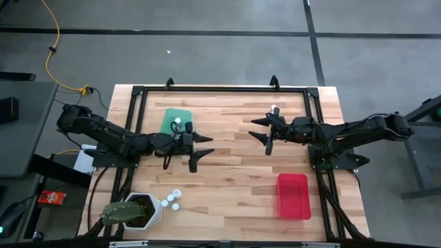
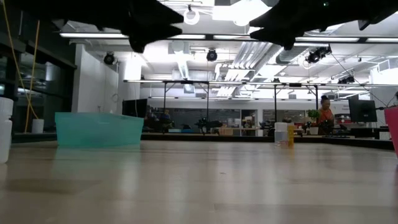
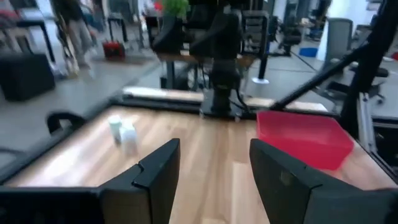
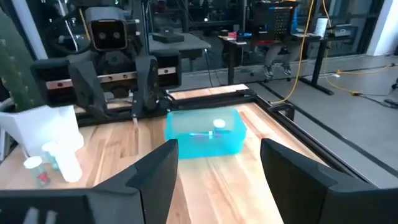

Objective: Pick and place medicine bottles into bin by pill shape (circle, oval)
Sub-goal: Put the transparent capsule bottle into the blue bin

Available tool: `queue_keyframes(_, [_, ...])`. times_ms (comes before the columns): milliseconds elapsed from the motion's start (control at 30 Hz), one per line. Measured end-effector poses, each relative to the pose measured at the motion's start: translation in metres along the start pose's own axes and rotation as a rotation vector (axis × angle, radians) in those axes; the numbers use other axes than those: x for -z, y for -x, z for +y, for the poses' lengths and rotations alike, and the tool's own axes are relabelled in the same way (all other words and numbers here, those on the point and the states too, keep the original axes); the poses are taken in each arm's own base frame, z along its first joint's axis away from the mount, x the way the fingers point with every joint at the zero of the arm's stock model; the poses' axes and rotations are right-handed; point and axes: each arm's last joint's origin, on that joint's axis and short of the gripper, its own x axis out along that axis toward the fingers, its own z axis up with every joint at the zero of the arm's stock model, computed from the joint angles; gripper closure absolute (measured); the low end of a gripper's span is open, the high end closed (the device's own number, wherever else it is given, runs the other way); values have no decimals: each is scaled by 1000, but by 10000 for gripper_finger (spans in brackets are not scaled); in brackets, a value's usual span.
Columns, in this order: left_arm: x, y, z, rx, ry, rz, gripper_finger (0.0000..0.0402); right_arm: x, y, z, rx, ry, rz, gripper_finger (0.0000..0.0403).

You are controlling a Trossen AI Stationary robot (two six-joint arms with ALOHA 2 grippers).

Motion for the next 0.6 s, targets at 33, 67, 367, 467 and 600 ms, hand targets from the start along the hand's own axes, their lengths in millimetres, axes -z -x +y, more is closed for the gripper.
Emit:
queue_keyframes(33, [2, -1, 2, 11, 22, 13, 220, 1, 0, 0, 8, 0, 6, 180])
queue_keyframes(67, [3, -2, 3, 23, 35, 23, 220, 1, 0, -1, 27, -12, 10, 180])
queue_keyframes(367, [-2, -5, 17, -7, 45, -7, 220, 9, 2, -17, 452, -158, 29, 180])
queue_keyframes(467, [-4, -6, 21, -11, 39, -26, 220, 18, 5, -25, 584, -194, 85, 181])
queue_keyframes(600, [-4, -7, 24, -17, 34, -27, 220, 35, 10, -37, 768, -265, 168, 181])
